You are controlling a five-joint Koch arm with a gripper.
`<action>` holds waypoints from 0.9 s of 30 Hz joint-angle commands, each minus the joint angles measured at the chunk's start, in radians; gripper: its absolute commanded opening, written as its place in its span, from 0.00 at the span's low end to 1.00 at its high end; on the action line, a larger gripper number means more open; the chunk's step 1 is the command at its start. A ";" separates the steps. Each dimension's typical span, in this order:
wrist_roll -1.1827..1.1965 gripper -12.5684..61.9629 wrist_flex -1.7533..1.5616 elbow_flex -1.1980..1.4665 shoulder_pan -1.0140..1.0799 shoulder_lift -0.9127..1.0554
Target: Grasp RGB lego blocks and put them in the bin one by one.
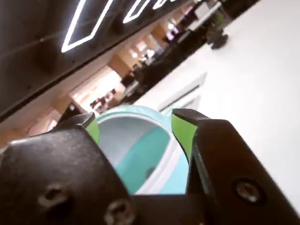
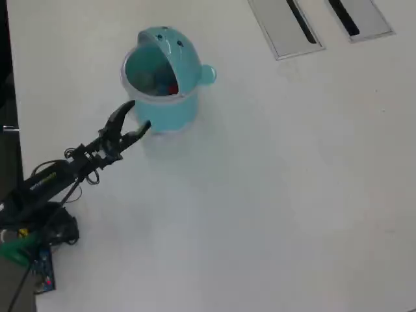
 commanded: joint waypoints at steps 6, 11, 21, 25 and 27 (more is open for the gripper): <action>0.245 0.56 -0.069 0.101 0.084 0.156; 0.337 0.57 -0.097 0.235 0.129 0.242; 0.465 0.59 -0.273 0.495 0.249 0.276; 0.465 0.59 -0.408 0.638 0.296 0.276; 0.466 0.59 -0.454 0.701 0.328 0.276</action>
